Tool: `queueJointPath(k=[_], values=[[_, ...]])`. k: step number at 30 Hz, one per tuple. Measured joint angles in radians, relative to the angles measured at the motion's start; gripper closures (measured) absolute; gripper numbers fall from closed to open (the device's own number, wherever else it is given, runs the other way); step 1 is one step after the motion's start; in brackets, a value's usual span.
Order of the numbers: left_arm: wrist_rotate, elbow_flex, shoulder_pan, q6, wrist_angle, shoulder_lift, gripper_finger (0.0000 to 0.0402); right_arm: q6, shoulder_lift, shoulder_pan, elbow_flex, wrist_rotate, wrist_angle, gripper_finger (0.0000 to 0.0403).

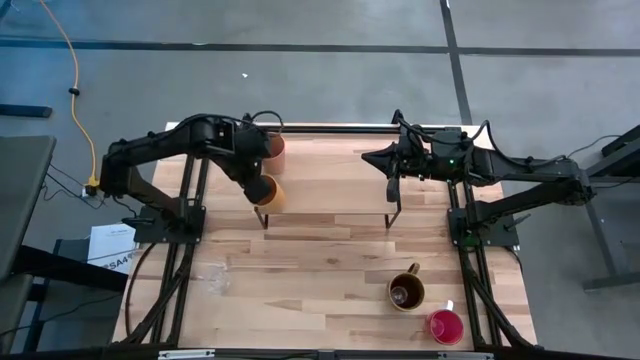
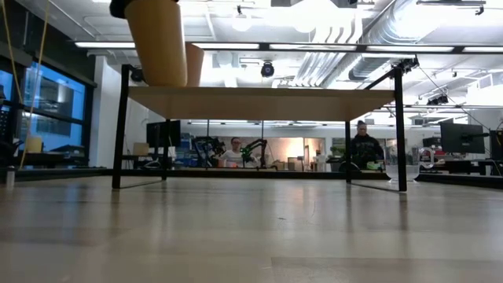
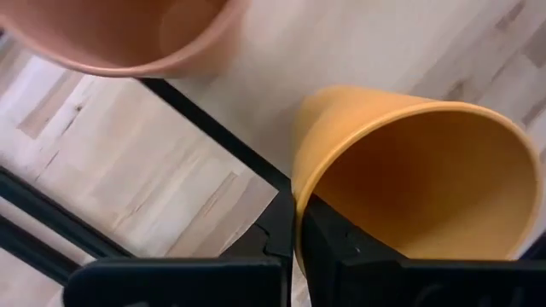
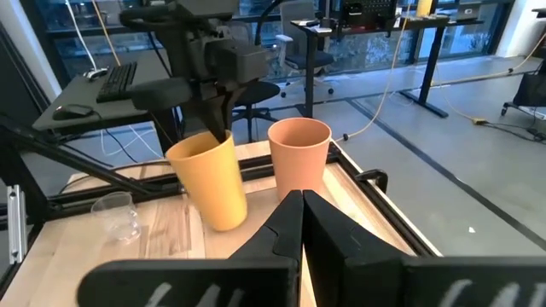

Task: Stack small to large cups/mugs on shelf
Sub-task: Put the yellow cup on the shelf

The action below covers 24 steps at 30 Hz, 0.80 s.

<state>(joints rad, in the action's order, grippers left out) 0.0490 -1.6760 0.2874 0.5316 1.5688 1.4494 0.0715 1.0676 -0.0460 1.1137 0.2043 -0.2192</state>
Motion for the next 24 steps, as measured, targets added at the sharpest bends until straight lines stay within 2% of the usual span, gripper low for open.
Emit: queueJointPath(k=[14,24], values=[[-0.01,-0.045,0.014,-0.031,0.003,0.0,0.0368,0.0,0.0,0.0,0.0,-0.003,-0.004,0.0402],[0.023,-0.045,0.014,-0.035,0.003,0.0,0.0341,0.0,0.0,0.0,0.0,-0.003,-0.01,0.0402]])
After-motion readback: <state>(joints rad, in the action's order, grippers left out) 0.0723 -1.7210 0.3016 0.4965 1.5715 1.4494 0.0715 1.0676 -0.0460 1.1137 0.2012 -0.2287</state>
